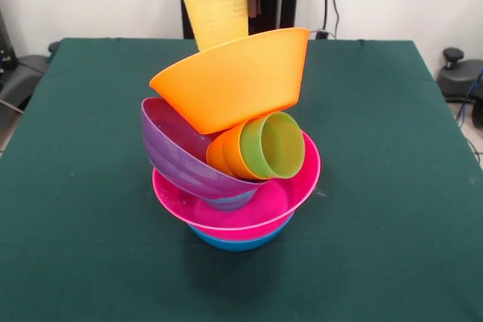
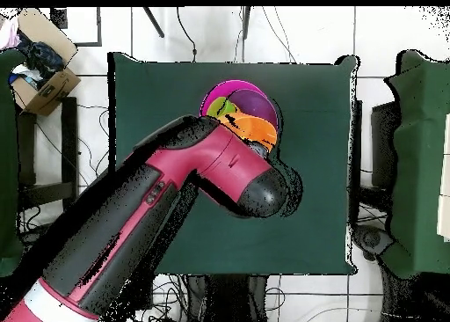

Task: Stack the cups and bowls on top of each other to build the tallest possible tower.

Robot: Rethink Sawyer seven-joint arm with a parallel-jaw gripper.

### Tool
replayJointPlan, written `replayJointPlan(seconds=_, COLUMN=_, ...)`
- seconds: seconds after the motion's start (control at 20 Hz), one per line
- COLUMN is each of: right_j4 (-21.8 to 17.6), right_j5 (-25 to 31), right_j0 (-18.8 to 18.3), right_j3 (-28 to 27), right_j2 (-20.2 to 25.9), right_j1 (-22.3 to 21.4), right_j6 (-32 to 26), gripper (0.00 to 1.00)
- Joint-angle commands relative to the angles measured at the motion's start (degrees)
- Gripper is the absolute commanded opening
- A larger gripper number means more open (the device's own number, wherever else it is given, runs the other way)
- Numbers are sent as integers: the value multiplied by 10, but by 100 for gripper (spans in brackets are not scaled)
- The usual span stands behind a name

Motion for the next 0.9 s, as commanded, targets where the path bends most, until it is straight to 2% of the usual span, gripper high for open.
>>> replayJointPlan(seconds=0.05, right_j4=30, right_j5=-14, right_j0=-14, right_j3=5, right_j2=136, right_j1=-8, right_j6=7, gripper=0)
replayJointPlan(seconds=0.9, right_j4=31, right_j5=-14, right_j0=-18, right_j3=12, right_j2=155, right_j1=-25, right_j6=-5, gripper=0)
